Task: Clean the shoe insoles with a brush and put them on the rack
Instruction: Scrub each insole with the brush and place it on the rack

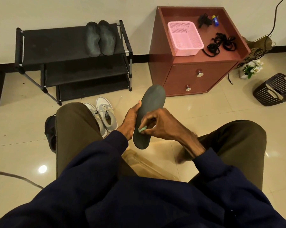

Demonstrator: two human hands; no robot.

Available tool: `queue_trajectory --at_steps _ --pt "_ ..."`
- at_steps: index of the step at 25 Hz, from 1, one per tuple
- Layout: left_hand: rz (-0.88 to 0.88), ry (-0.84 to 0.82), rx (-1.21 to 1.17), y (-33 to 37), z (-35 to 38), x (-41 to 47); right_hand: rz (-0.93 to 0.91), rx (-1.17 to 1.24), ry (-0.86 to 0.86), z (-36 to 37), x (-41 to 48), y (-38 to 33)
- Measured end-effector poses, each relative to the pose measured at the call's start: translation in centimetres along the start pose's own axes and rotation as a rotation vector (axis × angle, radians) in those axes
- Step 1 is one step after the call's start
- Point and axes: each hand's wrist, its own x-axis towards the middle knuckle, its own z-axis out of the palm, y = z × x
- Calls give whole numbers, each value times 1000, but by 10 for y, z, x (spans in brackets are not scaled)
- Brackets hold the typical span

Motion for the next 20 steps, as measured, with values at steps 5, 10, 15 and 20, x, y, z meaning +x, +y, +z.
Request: queue_trajectory --at_steps 5,10,15,20 --pt "21 31 -150 6 -3 4 7 -180 31 1 -2 0" --pt "49 58 -158 10 -2 4 -77 -165 51 6 -2 -2" --pt "72 36 -171 9 -7 9 21 -187 12 -11 -6 5" --pt "180 96 106 1 -5 14 46 -254 340 -11 0 30"
